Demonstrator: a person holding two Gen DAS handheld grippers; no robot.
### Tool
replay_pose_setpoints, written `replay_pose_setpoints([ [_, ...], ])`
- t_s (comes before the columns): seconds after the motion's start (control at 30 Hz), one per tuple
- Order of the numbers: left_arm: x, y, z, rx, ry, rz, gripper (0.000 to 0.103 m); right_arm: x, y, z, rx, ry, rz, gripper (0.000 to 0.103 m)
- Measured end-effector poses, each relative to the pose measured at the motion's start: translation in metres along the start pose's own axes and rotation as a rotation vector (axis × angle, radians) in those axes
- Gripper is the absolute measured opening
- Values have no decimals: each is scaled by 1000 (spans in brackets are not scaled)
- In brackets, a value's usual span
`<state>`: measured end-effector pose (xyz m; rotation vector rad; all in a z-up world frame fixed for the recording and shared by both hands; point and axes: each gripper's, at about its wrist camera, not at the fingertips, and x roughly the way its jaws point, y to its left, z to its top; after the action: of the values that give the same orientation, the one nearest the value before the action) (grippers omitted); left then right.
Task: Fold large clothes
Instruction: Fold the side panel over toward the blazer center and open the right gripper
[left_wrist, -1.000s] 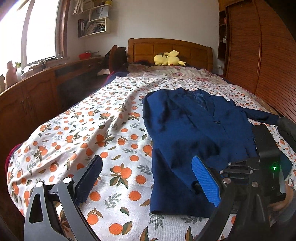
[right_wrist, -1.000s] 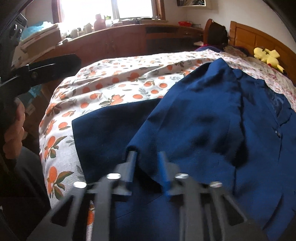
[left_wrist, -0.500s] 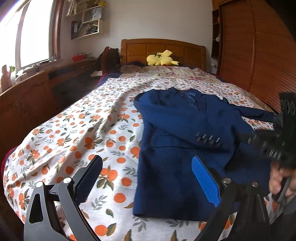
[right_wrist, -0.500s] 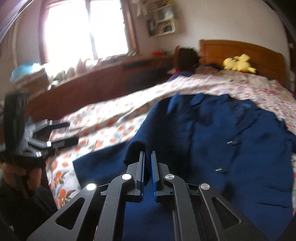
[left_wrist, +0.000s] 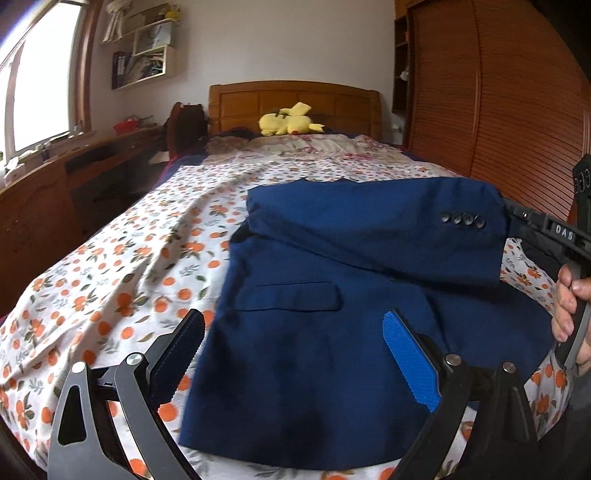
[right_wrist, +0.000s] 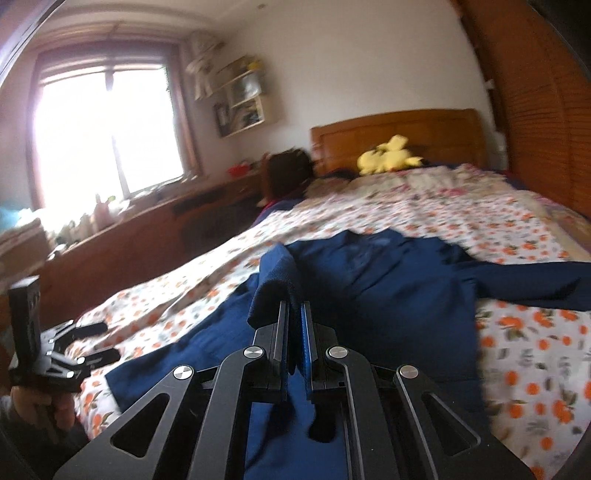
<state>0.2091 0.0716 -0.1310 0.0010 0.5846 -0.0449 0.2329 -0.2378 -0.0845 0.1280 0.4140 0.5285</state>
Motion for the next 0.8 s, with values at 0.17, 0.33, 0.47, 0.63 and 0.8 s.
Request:
replay_pose_setpoints([
  [0.17, 8, -21, 2, 29, 6, -23, 98, 1, -28, -7, 30, 54, -78, 5],
  [0.33, 16, -36, 3, 42, 11, -43, 98, 12, -48, -28, 26, 120, -168, 8],
  [0.47, 21, -47, 4, 54, 14, -55, 98, 5, -59, -31, 20, 102, -240, 33],
  [0.63, 26, -60, 4, 69, 14, -63, 98, 5, -66, -32, 5, 114, -239, 34],
  [0.8, 31, -71, 5, 72, 9, -71, 98, 23, -73, -48, -4, 194, -235, 34],
])
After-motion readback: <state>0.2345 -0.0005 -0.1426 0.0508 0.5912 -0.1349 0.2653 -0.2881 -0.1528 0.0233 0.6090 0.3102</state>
